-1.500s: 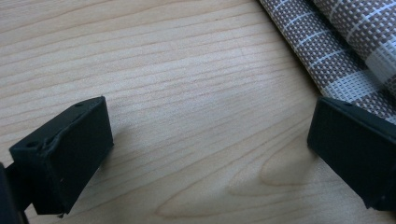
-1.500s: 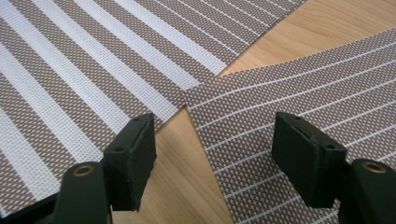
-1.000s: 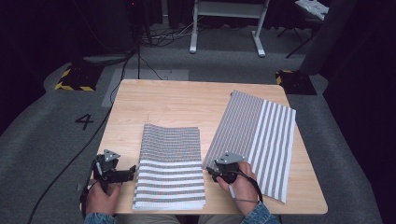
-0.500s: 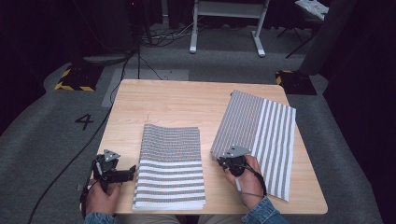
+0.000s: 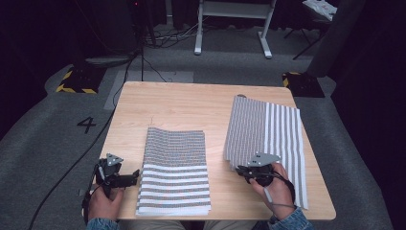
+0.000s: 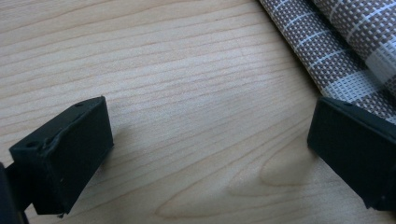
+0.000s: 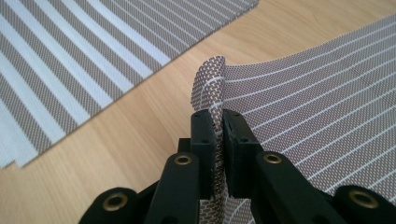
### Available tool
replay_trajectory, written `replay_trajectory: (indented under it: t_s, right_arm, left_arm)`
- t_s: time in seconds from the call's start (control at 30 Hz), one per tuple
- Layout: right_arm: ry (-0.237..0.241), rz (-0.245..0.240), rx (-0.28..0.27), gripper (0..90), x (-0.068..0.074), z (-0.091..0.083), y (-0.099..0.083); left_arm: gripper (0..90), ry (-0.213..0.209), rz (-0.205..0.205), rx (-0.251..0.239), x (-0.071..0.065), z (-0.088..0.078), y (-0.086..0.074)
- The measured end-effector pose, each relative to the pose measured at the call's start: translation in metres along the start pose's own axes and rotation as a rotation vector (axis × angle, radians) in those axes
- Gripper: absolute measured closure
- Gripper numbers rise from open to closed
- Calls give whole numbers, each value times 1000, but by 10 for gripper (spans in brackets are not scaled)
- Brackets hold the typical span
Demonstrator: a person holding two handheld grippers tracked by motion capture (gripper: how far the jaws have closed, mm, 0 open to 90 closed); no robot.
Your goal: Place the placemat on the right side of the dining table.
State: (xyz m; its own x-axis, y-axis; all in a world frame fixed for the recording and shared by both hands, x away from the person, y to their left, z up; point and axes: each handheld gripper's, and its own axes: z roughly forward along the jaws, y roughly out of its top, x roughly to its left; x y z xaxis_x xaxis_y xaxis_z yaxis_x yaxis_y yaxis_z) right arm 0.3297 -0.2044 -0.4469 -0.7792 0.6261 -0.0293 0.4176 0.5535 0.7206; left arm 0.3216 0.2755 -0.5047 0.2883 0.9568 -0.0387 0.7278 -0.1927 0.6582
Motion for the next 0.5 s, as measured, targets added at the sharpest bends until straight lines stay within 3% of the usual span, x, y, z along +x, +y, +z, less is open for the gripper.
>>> replay_trajectory:
  t_s: [0.5]
  right_arm:
    - [19, 46, 33, 810, 4, -29, -34]
  left_arm:
    - [3, 0, 0, 0, 0, 0, 0]
